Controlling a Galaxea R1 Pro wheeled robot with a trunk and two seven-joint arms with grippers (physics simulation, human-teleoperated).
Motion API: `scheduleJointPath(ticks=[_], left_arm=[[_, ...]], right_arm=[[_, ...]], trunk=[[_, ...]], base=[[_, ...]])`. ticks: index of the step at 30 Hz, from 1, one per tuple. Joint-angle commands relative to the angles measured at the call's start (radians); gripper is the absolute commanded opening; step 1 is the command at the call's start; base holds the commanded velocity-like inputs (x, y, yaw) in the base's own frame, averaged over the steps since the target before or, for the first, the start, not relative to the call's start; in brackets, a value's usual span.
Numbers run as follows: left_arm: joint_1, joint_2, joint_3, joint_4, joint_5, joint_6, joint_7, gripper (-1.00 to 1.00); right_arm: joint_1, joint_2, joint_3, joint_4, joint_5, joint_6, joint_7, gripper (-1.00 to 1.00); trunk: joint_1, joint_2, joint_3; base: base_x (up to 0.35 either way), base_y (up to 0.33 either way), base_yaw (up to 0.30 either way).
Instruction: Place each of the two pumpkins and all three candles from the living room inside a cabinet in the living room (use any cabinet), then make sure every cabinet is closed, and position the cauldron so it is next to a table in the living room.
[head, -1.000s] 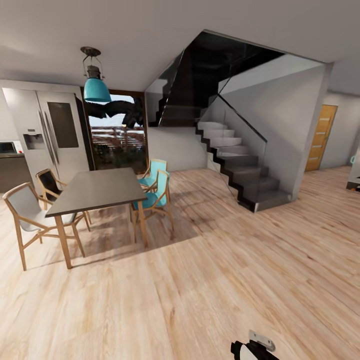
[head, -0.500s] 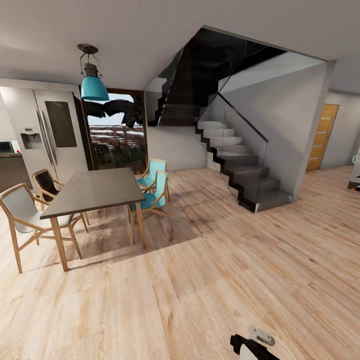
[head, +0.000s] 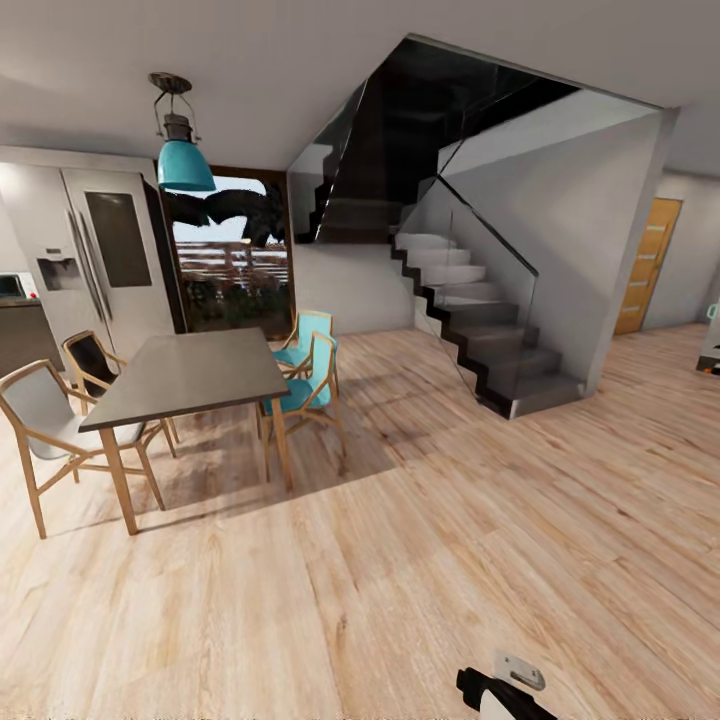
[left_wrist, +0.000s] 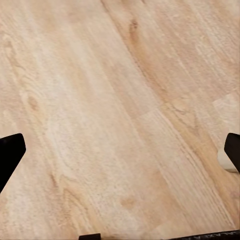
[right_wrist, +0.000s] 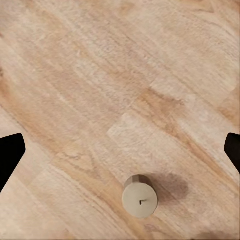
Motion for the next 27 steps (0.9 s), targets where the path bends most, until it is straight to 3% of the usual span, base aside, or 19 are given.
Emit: scheduleJointPath(ticks=[1,15,18,21,22,27], left_arm=[[0.0,0.0,0.0,-0.001,0.003,-0.001,-0.004,1.0],[0.0,0.001,0.003,-0.011,0.015,0.002,-0.004,1.0],[0.002,0.006,0.012,-0.048,0.019,0.013,-0.004,1.0],[0.004,0.009,0.076,-0.154,0.019,0.075,-0.005,1.0],[0.005,0.01,0.115,-0.232,0.017,0.145,-0.006,1.0],[0.005,0.011,0.182,-0.446,0.01,0.392,-0.01,1.0]], right_arm=[[0.0,0.001,-0.007,-0.002,0.004,0.004,-0.002,1.0],[0.0,0.001,-0.006,-0.002,0.004,0.004,-0.001,1.0],[0.0,0.001,-0.006,-0.002,0.005,0.004,-0.001,1.0],[0.0,0.001,-0.006,-0.002,0.005,0.004,-0.001,1.0],[0.0,0.001,-0.006,-0.002,0.005,0.004,-0.001,1.0],[0.0,0.001,-0.006,-0.002,0.005,0.003,-0.001,1.0]], trunk=[[0.0,-0.001,-0.003],[0.0,-0.001,-0.026],[0.0,-0.001,-0.031],[0.0,-0.001,-0.036],[0.0,-0.001,-0.038],[0.0,-0.001,-0.046]], base=[[0.0,0.0,0.0],[0.0,0.0,0.0],[0.0,0.0,0.0],[0.0,0.0,0.0],[0.0,0.0,0.0],[0.0,0.0,0.0]])
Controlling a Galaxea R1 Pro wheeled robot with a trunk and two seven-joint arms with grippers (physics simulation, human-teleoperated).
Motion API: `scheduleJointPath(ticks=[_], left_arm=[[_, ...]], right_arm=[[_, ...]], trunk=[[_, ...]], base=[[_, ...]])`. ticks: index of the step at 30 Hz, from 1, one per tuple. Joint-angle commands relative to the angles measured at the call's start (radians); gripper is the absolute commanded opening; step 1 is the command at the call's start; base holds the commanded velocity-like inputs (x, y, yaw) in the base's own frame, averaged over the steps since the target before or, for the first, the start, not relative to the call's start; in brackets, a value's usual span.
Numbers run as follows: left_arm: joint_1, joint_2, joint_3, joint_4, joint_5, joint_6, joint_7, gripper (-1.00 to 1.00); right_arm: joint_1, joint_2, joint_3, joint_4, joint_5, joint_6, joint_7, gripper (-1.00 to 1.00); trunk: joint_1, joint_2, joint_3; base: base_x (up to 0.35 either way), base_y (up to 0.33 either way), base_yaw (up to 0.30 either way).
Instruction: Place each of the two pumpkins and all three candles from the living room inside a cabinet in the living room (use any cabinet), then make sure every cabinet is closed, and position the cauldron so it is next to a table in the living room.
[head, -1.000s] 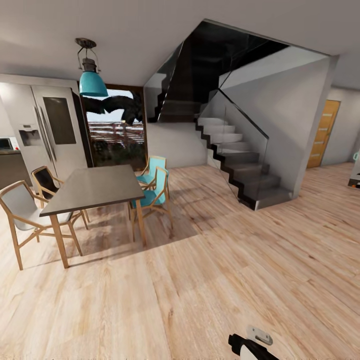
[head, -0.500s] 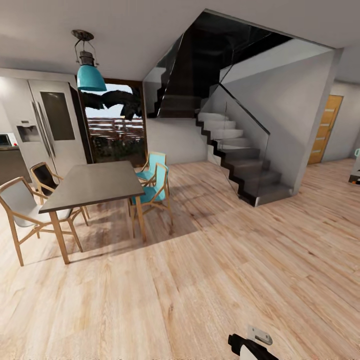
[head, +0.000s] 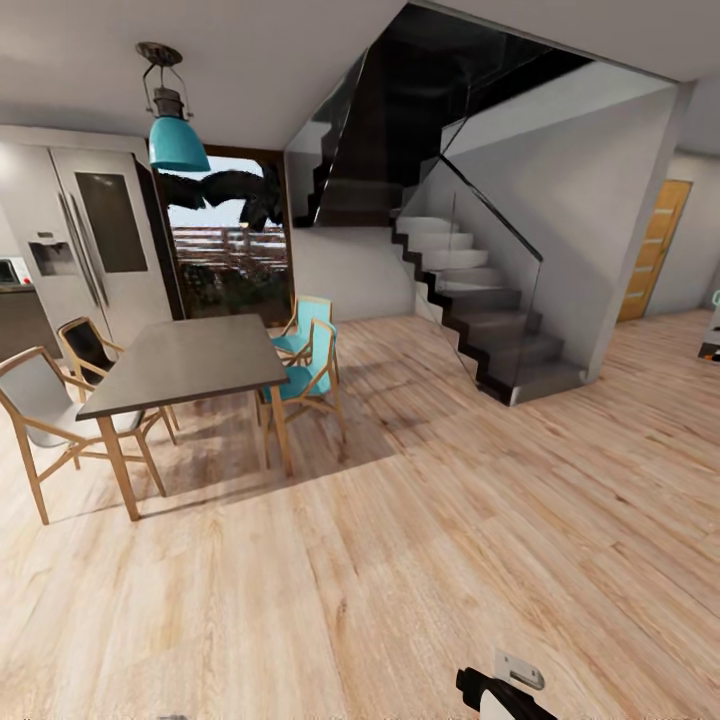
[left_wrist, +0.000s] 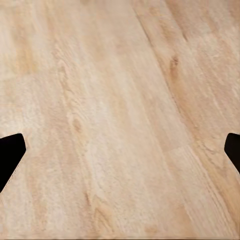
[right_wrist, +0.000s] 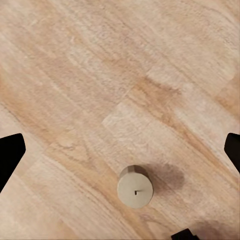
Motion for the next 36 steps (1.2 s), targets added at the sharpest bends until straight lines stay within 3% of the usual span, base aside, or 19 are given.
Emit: scheduleJointPath(ticks=[1,4,8,12,17,25,30,36], left_arm=[[-0.002,0.001,0.008,-0.03,0.001,0.052,-0.004,1.0],[-0.013,0.004,0.017,-0.062,-0.003,0.145,-0.003,1.0],[-0.017,0.004,0.019,-0.068,-0.013,0.174,-0.005,1.0],[-0.017,0.004,0.02,-0.03,-0.015,0.163,-0.003,1.0],[-0.017,0.004,0.021,0.067,-0.008,0.085,-0.007,1.0],[-0.016,0.003,0.021,0.107,-0.005,0.05,-0.007,1.0],[-0.016,0.002,0.021,0.111,-0.012,0.001,-0.005,1.0],[-0.015,0.002,0.019,0.107,-0.004,-0.015,-0.009,1.0]], right_arm=[[0.0,0.001,-0.008,-0.002,0.003,0.003,-0.003,1.0],[0.001,0.001,-0.008,-0.002,0.004,0.0,-0.003,1.0],[0.001,0.0,-0.008,-0.002,0.004,-0.005,-0.003,1.0],[0.002,0.0,-0.006,-0.002,0.005,-0.008,-0.003,1.0],[0.003,0.001,0.014,0.0,0.005,-0.005,-0.003,1.0],[0.003,0.013,0.031,0.0,0.008,-0.01,-0.004,1.0],[0.003,0.018,0.032,0.003,0.052,0.003,-0.044,1.0],[0.003,0.019,0.031,0.012,0.067,0.108,-0.117,1.0]], trunk=[[0.0,-0.001,-0.002],[0.008,-0.015,-0.01],[0.023,-0.043,-0.023],[0.038,-0.071,-0.035],[0.058,-0.106,-0.051],[0.088,-0.162,-0.076],[0.107,-0.197,-0.092],[0.13,-0.239,-0.111]], base=[[0.0,0.0,0.0],[0.0,0.0,0.0],[0.0,0.0,0.0],[0.0,0.0,0.0],[0.0,0.0,0.0],[0.0,0.0,0.0],[0.0,0.0,0.0],[0.0,0.0,0.0]])
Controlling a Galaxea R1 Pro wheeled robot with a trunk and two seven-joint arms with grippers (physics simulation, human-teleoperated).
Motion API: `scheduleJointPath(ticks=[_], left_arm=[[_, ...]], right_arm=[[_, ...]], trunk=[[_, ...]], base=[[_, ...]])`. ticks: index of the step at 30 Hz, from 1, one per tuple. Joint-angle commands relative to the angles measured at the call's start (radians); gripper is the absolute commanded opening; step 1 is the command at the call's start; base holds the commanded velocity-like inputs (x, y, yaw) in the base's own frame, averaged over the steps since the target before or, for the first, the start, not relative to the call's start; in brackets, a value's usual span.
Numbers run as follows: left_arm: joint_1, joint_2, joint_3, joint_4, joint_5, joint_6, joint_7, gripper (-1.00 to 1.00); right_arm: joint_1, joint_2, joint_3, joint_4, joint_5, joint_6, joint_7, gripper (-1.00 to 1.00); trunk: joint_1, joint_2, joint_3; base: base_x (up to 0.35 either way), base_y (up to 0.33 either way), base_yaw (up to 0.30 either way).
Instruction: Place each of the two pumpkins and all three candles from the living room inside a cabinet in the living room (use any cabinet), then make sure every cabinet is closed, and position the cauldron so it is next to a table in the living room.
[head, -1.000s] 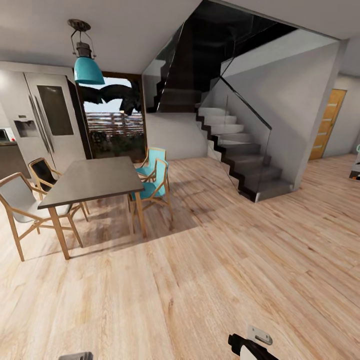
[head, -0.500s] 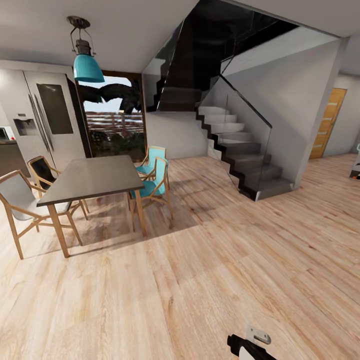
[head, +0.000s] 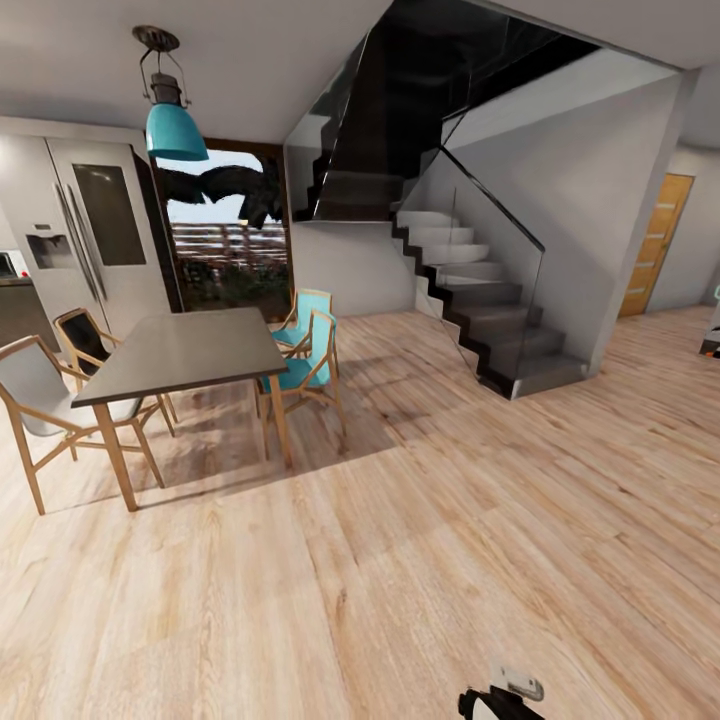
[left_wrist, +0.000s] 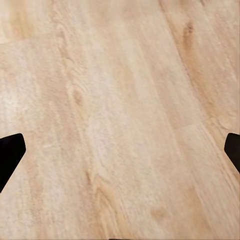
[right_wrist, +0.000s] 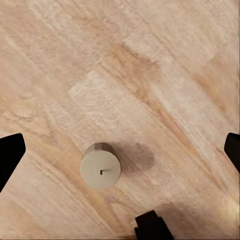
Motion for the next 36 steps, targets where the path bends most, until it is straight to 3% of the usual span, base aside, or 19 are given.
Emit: scheduleJointPath(ticks=[1,12,20,36], left_arm=[[0.0,0.0,0.001,-0.002,0.003,0.006,-0.005,1.0],[0.006,0.001,0.003,-0.018,0.007,-0.007,-0.007,1.0],[0.015,0.001,0.004,-0.136,0.009,-0.035,-0.007,1.0],[0.018,0.0,0.017,-0.164,0.009,-0.038,-0.011,1.0]], right_arm=[[0.0,0.0,-0.003,-0.002,0.001,0.012,-0.007,1.0],[0.0,0.006,-0.004,0.002,0.003,0.03,-0.014,1.0],[0.0,0.009,-0.004,0.001,0.003,0.025,-0.013,1.0],[0.0,0.017,-0.003,0.002,0.003,0.023,-0.011,1.0]], trunk=[[0.004,-0.008,-0.004],[0.046,-0.085,-0.039],[0.077,-0.141,-0.064],[0.138,-0.253,-0.114]], base=[[0.0,0.0,0.0],[0.0,0.0,0.0],[0.0,0.0,0.0],[0.0,0.0,0.0]])
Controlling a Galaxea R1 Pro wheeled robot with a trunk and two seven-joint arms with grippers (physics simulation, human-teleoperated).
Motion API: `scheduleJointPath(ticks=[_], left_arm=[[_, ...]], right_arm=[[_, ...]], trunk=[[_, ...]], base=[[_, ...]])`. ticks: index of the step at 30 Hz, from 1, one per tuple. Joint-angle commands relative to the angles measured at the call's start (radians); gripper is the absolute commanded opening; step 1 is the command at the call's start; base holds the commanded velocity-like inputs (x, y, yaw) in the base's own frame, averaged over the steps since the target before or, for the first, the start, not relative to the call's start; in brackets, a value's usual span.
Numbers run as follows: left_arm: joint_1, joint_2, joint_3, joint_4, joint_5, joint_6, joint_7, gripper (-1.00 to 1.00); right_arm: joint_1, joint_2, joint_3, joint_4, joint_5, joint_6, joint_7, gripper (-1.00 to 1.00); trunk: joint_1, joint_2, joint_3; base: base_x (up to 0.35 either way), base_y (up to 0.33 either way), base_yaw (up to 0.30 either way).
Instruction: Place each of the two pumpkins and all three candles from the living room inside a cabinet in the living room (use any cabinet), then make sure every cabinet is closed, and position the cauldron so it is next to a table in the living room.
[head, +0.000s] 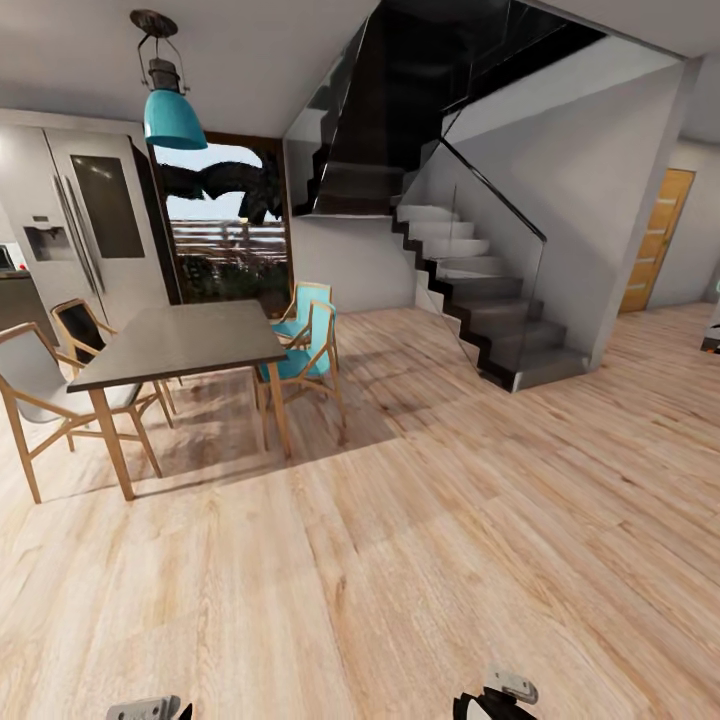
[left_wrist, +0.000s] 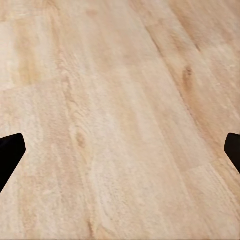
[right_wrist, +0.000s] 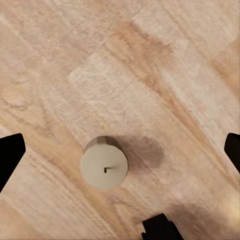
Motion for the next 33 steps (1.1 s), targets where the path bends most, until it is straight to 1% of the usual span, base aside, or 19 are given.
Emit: scheduleJointPath(ticks=[1,9,33], left_arm=[[0.0,0.0,0.001,-0.002,0.003,0.006,-0.005,1.0],[0.0,0.0,0.002,0.0,0.003,0.006,-0.005,1.0],[0.0,0.001,0.001,0.006,0.002,0.006,-0.005,1.0]], right_arm=[[0.0,0.001,-0.003,-0.003,0.0,0.006,-0.004,1.0],[0.0,0.005,-0.003,0.007,0.002,-0.012,-0.003,1.0],[0.0,0.007,-0.003,0.017,0.003,-0.014,-0.002,1.0]], trunk=[[0.004,-0.008,-0.004],[0.035,-0.064,-0.029],[0.127,-0.232,-0.104]], base=[[0.0,0.0,0.0],[0.0,0.0,0.0],[0.0,0.0,0.0]])
